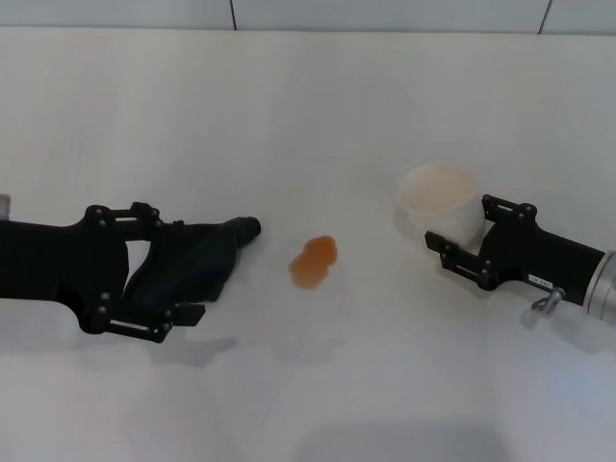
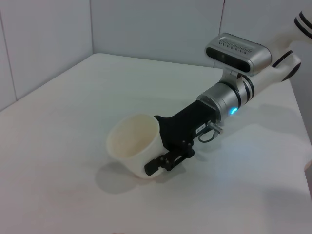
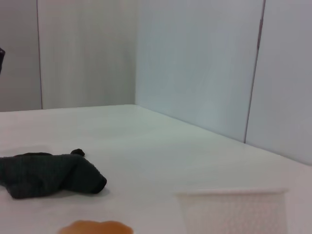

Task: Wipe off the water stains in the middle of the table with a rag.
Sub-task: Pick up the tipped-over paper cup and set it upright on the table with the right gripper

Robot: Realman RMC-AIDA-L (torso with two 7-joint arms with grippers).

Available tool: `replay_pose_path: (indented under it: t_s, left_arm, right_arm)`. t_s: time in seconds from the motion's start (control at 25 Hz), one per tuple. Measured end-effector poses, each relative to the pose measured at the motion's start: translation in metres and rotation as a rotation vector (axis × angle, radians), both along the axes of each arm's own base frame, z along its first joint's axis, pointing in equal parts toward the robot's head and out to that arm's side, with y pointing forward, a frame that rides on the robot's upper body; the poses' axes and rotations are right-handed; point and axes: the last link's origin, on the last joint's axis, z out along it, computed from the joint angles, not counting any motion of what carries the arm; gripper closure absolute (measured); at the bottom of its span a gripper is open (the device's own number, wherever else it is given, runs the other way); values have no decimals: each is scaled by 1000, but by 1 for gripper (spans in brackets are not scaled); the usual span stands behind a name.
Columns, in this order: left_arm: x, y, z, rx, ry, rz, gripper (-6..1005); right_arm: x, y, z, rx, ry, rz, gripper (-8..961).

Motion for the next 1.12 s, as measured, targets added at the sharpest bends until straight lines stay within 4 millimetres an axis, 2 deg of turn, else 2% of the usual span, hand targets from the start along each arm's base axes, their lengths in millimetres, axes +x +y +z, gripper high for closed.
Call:
replay_pose_path:
  t_s: [0.4,0.6,1.12]
  left_arm:
    - [2,-1,0,-8,1,-6,111]
    - [2,-1,1,-9,1,-5,112]
    - [2,-1,0,-9,1,-2,112]
  right_arm:
    - [7,-7,3,1,-1,-12,388]
    - [7,-10,4,1,14,-6,202]
    - [12,-12,12,14,14,-4,169]
